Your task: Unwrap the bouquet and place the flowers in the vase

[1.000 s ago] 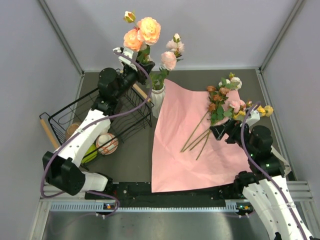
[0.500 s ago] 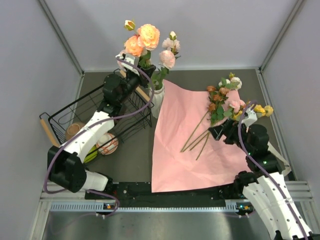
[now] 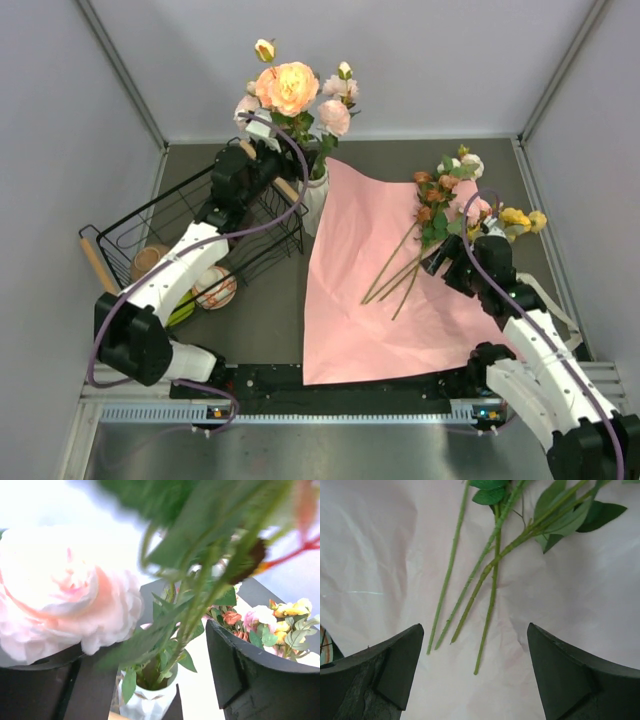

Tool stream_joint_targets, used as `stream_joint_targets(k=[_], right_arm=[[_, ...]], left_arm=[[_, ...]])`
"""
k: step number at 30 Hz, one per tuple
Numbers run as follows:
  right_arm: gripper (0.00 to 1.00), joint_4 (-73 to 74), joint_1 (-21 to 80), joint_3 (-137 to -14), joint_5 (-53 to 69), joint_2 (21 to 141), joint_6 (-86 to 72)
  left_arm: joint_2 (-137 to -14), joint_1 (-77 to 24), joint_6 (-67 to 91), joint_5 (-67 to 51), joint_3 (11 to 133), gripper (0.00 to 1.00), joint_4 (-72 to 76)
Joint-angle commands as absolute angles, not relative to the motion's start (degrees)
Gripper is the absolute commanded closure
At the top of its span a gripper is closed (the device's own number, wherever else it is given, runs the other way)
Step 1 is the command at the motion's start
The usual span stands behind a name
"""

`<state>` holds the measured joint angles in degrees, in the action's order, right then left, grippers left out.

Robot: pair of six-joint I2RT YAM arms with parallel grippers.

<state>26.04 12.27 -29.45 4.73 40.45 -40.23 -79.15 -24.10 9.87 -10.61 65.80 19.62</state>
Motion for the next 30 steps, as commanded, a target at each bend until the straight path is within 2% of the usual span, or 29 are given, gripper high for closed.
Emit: stream_joint_targets(k=[1,6,7,8,9,10,13,17,22,30], right_arm=[[0.15,26.54,12.75,-34.36,-1.56,45.59,-42.62],[0.18,26.46,12.66,-35.86,-4.39,50.62,-44.55],[0.19,26.46,12.57,-36.03,-5.61,51.41,-44.91],[0.22,26.37,12.66,-36.12,-6.06,52.63,-45.35],[0.26,25.76,12.57,-36.12,-6.24,53.17,-45.96],[0.32,25.06,12.57,-35.86,-6.59,53.61,-46.14],[0.40,21.11,12.39,-34.55,-7.47,55.37,-47.02],[0.44,16.98,11.25,-34.02,-5.98,58.62,-49.65],[0.53,13.01,10.46,-33.22,-3.61,64.06,-55.10],[0.55,7.30,10.46,-31.82,-3.78,69.87,-58.62]], left_arm=[[-73.66,-24.17,11.95,-7.82,68.11,0.25,13.21],[-70.41,-24.17,15.64,-6.07,68.38,0.20,5.28],[-69.36,-24.17,17.73,-5.98,68.29,0.12,2.49],[-68.91,-24.17,18.45,-7.46,68.03,0.03,1.50],[-68.30,-24.17,18.81,-8.51,67.33,0.01,0.54],[-67.07,-24.17,19.59,-9.48,66.80,0.01,0.27],[-63.99,-24.17,20.82,-13.17,64.78,0.01,-4.39],[-60.13,-24.17,21.80,-20.99,62.14,0.08,-9.04],[-53.27,-24.17,24.34,-29.16,55.55,0.21,-11.60],[-46.15,-24.26,28.64,-36.38,51.86,0.34,-12.57]])
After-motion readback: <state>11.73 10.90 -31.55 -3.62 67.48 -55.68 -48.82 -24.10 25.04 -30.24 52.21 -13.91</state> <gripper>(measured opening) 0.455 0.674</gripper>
